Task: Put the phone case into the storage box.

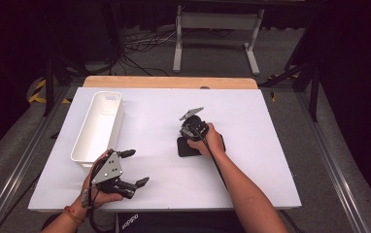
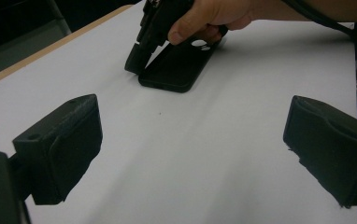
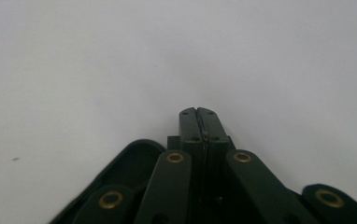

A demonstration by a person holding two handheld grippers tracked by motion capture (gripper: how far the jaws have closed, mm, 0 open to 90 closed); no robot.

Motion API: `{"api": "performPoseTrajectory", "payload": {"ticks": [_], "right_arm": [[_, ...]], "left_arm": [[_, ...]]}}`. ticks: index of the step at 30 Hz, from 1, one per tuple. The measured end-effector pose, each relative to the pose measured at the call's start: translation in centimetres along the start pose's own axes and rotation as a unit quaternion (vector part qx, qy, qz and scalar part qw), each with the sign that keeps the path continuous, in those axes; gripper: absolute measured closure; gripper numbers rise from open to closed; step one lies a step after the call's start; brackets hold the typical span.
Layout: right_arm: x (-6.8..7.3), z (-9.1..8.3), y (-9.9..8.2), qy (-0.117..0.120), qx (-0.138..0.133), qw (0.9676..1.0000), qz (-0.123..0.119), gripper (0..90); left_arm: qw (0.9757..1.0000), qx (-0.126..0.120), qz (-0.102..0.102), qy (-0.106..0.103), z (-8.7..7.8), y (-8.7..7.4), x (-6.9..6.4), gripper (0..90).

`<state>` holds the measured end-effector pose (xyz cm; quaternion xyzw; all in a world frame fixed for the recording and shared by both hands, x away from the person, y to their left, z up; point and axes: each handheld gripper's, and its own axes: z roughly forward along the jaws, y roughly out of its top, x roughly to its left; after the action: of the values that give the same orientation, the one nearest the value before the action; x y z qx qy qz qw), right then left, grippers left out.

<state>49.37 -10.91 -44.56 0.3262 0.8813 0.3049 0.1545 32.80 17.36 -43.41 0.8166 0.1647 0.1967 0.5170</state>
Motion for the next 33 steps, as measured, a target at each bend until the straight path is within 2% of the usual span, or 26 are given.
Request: {"api": "performPoseTrajectory", "payload": {"ticks": [5,9,10,16,19,30,33], "right_arm": [[2.0,-0.5,-0.6,0.0,-0.003,0.9999,-0.014,90.0],[3.0,-1.2,-1.4,0.008,-0.004,0.9996,-0.025,90.0],[3.1,-1.4,-1.7,0.012,-0.006,0.9996,-0.025,90.0],[3.7,-2.6,-3.6,0.019,-0.026,0.9995,-0.004,90.0],[4.2,-3.1,-4.2,0.025,-0.028,0.9993,-0.006,90.0],[6.0,-5.2,-6.5,0.031,-0.025,0.9979,-0.052,90.0],[6.1,-5.9,-7.5,0.036,-0.031,0.9977,-0.049,90.0]], "left_arm": [[0.9999,0.002,-0.011,-0.006,0.3,0.0,0.1,5.4],[0.9999,0.009,-0.009,-0.009,0.5,0.0,-0.1,5.4],[0.9999,0.01,-0.003,-0.007,0.5,0.1,0.0,5.4],[0.9999,0.01,-0.007,-0.007,0.6,0.1,0.0,5.3],[0.9999,0.011,-0.009,-0.007,0.6,0.1,0.0,5.3],[0.9998,0.007,-0.014,-0.01,0.2,0.1,0.0,5.5],[0.9998,0.007,-0.015,-0.008,0.3,0.1,0.0,5.5]]}}
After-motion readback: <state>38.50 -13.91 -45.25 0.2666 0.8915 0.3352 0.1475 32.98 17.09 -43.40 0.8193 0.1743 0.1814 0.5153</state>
